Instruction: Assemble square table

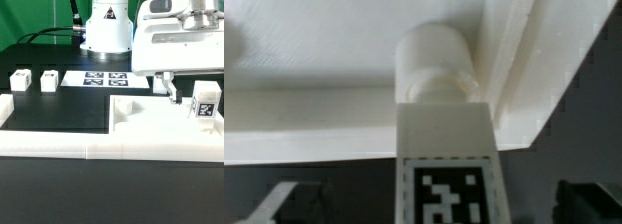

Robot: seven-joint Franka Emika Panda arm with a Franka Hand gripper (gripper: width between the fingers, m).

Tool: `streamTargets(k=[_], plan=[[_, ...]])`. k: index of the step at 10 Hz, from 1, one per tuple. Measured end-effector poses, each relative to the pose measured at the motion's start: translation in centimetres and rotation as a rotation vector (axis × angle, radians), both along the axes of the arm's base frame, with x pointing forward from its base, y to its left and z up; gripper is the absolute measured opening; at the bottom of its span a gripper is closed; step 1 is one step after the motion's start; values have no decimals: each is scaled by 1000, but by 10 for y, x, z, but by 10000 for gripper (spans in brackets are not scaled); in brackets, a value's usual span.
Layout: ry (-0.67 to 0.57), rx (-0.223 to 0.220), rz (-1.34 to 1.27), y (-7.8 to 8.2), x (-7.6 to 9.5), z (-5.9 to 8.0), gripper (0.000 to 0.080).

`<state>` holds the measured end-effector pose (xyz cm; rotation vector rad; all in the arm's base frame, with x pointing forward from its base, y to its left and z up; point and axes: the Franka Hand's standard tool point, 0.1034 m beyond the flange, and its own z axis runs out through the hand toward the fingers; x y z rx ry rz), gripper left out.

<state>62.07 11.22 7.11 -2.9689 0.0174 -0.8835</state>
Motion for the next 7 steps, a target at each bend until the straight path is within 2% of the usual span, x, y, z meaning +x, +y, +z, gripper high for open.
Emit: streamTargets(k=[7], plan=[[8, 1, 1, 1, 0, 0, 649]])
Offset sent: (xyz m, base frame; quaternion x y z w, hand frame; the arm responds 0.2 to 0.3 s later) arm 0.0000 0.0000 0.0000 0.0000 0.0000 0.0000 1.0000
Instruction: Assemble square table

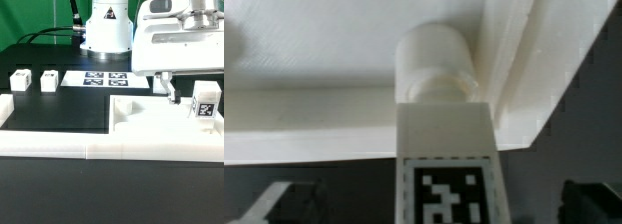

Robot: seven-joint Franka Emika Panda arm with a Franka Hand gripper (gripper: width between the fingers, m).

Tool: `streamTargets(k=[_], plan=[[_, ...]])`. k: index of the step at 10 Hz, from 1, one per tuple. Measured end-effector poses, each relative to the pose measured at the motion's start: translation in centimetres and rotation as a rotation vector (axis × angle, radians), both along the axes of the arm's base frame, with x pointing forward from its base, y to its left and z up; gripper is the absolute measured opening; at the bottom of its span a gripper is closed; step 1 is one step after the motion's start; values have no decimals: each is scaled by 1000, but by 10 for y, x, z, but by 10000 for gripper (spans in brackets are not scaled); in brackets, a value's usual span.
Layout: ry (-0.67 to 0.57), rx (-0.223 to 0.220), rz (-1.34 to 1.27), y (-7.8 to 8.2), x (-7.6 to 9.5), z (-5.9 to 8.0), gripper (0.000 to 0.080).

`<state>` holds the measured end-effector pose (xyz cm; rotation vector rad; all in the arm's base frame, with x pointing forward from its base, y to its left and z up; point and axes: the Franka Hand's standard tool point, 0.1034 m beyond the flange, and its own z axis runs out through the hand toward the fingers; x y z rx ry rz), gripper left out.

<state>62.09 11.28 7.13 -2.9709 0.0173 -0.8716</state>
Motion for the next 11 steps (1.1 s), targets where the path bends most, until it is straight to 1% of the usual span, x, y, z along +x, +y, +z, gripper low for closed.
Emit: streamTargets(k=[2, 3, 4, 5, 6, 8, 9, 10, 11], plan=[[90, 23, 7, 7, 13, 15, 649], [87, 26, 4, 6, 21, 20, 649], [143, 30, 6, 6, 23, 18, 649], [244, 39, 7, 4, 24, 17, 649], [306, 45, 5, 0, 25, 17, 649], [459, 55, 3, -8, 19, 15, 649], [503, 60, 1, -10, 18, 17, 649], [600, 74, -18, -10, 8, 14, 649], [684, 88, -49, -8, 6, 13, 649]])
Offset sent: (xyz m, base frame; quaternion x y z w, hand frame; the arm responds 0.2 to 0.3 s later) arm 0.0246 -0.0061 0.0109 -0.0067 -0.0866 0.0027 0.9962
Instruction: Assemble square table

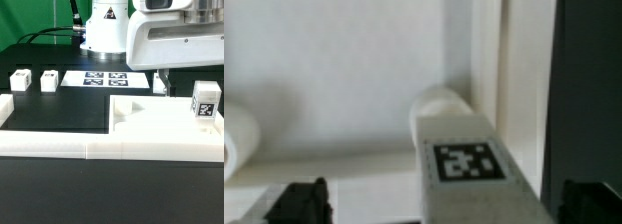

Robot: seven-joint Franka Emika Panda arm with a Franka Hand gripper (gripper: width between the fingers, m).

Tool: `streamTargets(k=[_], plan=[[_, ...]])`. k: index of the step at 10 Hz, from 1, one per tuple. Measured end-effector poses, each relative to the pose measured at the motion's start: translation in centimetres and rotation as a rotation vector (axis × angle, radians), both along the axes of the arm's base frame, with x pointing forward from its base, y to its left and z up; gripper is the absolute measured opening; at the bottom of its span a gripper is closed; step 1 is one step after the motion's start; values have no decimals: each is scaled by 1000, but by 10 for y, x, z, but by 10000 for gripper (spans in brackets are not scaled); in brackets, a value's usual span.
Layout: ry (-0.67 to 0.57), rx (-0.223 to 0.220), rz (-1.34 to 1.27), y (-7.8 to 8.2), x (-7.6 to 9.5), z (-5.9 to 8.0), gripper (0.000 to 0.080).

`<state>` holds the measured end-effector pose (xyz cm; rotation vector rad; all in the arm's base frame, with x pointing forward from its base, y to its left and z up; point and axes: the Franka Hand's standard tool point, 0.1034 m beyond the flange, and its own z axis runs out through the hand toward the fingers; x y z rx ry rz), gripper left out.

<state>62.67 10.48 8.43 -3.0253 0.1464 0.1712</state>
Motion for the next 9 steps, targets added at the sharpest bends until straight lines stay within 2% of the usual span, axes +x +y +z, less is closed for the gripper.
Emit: streamTargets(k=[1, 4, 6, 9], plan=[[-17, -4, -36, 5, 8, 1, 649], [-13, -7, -66, 3, 7, 0, 622], [-4, -14, -148, 3, 7, 0, 285], [8, -33, -340, 4, 8, 0, 288]])
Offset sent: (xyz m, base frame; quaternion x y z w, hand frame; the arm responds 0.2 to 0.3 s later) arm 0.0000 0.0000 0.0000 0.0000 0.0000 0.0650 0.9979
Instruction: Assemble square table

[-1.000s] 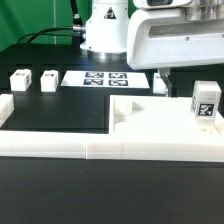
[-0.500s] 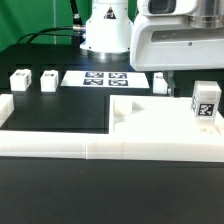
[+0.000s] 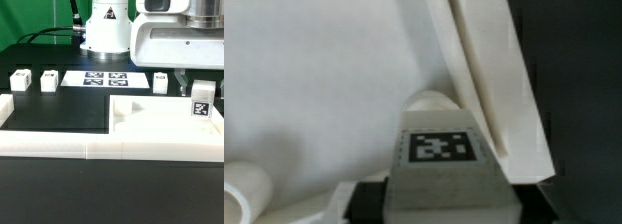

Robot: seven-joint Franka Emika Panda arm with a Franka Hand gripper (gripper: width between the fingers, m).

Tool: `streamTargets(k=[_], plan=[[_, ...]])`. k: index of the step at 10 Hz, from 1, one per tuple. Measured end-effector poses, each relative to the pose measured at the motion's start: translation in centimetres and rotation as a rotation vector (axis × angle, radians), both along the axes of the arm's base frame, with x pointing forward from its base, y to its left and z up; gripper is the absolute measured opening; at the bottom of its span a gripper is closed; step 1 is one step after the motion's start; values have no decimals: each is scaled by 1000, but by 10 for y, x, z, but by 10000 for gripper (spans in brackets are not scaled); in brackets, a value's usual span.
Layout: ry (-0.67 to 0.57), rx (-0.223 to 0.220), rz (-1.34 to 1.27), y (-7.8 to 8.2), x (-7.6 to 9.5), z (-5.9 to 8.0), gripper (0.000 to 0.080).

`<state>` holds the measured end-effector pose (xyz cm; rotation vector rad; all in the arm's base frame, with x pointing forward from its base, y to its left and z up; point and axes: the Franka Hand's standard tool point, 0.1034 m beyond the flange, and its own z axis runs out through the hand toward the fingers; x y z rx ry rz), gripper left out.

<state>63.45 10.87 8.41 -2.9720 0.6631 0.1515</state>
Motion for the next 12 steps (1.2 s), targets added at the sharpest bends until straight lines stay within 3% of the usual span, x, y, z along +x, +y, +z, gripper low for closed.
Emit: streamTargets(k=[2, 7, 10, 12], plan=[[-39, -12, -257, 1, -4, 0, 289], [11, -18, -861, 7, -4, -1, 290], [16, -24, -1074, 14, -5, -2, 290], [12, -24, -1043, 14, -6, -3, 301]])
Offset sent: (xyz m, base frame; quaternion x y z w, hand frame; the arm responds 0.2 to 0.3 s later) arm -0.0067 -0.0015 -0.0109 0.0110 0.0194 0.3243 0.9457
